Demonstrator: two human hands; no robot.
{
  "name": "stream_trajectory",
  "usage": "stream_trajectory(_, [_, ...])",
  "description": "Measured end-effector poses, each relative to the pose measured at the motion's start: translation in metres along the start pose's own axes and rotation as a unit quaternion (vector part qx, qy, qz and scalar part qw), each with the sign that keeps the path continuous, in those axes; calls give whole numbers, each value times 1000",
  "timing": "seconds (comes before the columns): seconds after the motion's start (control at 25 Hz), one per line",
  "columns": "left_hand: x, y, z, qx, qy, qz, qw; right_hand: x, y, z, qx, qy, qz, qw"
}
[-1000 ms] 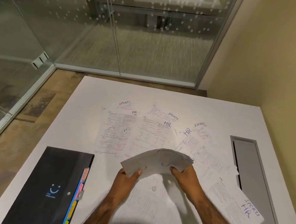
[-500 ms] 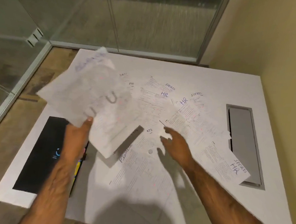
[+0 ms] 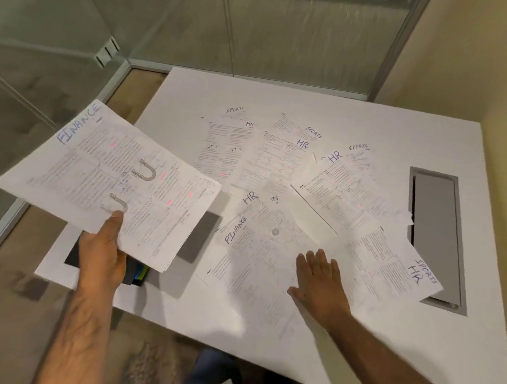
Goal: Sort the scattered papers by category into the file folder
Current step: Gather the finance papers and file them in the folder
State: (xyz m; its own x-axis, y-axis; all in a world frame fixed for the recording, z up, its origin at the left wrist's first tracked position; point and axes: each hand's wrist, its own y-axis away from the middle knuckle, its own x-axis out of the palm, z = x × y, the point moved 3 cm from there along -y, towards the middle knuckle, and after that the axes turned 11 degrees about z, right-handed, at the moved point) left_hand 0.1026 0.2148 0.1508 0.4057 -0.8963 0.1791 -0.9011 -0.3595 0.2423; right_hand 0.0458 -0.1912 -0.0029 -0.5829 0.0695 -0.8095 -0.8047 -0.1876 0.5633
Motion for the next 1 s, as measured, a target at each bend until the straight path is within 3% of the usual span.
stream_trajectory(0.16, [-7, 11, -5, 4, -25, 33, 999, -21, -20, 29, 14, -35, -26, 999])
stream_trajectory(0.44, [-40, 3, 3, -42, -54, 71, 995, -30, -39, 56, 138, -22, 17, 990])
stream_trajectory(0.68, [-76, -6, 11, -81, -89, 67, 990, -33, -46, 61, 188, -105, 13, 977])
stream_trajectory(1.0, [-97, -20, -1, -77, -111, 88, 987, -32, -53, 67, 240, -128, 2, 962])
